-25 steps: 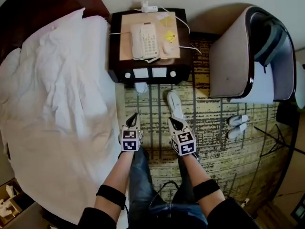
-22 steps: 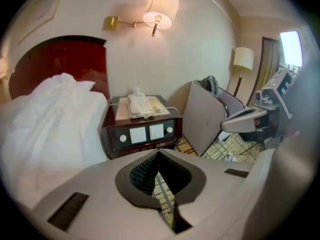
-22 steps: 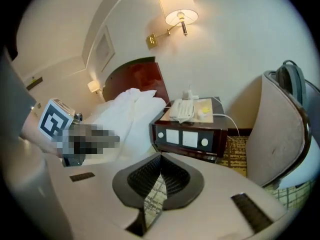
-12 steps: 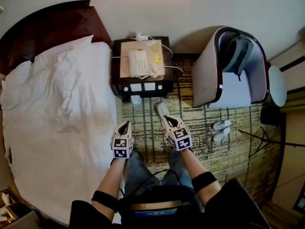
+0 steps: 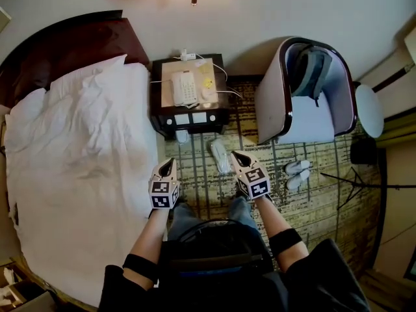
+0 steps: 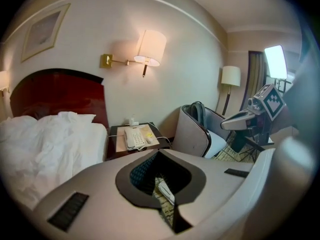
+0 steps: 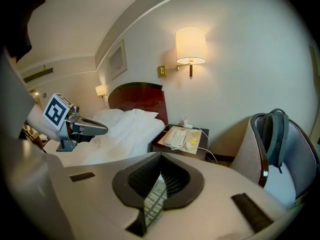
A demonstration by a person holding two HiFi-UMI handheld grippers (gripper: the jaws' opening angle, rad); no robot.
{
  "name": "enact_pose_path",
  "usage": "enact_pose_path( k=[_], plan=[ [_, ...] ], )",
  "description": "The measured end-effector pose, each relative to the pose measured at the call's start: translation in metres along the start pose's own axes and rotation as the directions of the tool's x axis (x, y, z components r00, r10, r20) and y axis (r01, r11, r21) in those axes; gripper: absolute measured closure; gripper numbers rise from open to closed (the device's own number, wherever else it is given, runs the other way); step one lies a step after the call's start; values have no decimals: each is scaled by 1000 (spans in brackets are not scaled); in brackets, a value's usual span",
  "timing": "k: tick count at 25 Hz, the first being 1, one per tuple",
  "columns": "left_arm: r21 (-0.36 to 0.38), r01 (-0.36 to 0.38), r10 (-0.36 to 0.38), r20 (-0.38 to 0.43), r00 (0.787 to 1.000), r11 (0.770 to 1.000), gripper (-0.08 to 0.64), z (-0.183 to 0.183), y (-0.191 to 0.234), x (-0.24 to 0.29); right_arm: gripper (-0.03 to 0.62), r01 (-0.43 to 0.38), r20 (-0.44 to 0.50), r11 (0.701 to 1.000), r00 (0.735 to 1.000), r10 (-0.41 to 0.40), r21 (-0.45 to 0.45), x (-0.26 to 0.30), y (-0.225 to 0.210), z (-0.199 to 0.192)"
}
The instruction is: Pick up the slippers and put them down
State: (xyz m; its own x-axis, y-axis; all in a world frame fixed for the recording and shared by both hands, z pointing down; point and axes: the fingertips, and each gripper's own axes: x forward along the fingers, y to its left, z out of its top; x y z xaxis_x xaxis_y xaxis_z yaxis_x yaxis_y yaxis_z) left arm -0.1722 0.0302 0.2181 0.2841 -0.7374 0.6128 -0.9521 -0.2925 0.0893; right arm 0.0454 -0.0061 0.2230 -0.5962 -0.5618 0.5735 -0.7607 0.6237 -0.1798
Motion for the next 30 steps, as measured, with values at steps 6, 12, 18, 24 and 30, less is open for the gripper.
enact_pose_path(
  k=[6,12,18,24,30],
  plan=[
    [31,30,-31,33,999,999,560,16,-16,-9,591,33,17,999,999,-33,15,-27,-8,3],
    [44,50,-51,22,998,998,560,14,-25,-18,591,34,8,999,999,-34,28,-31,-4,-5],
    [25,29,-30,15,999,999,560,9,-16,-26,591,31,9,999,999,-31,26,-26,2,-9],
    [2,9,-9,25,1000,1000,560,7,-7,-28,591,40,7,998,999,-40,40,-25,2,-9],
    [-3,28,-28,13,1000,1000,560,6,-14,-23,591,43,-8,998,999,-43,52,-24,2,-22]
  ],
)
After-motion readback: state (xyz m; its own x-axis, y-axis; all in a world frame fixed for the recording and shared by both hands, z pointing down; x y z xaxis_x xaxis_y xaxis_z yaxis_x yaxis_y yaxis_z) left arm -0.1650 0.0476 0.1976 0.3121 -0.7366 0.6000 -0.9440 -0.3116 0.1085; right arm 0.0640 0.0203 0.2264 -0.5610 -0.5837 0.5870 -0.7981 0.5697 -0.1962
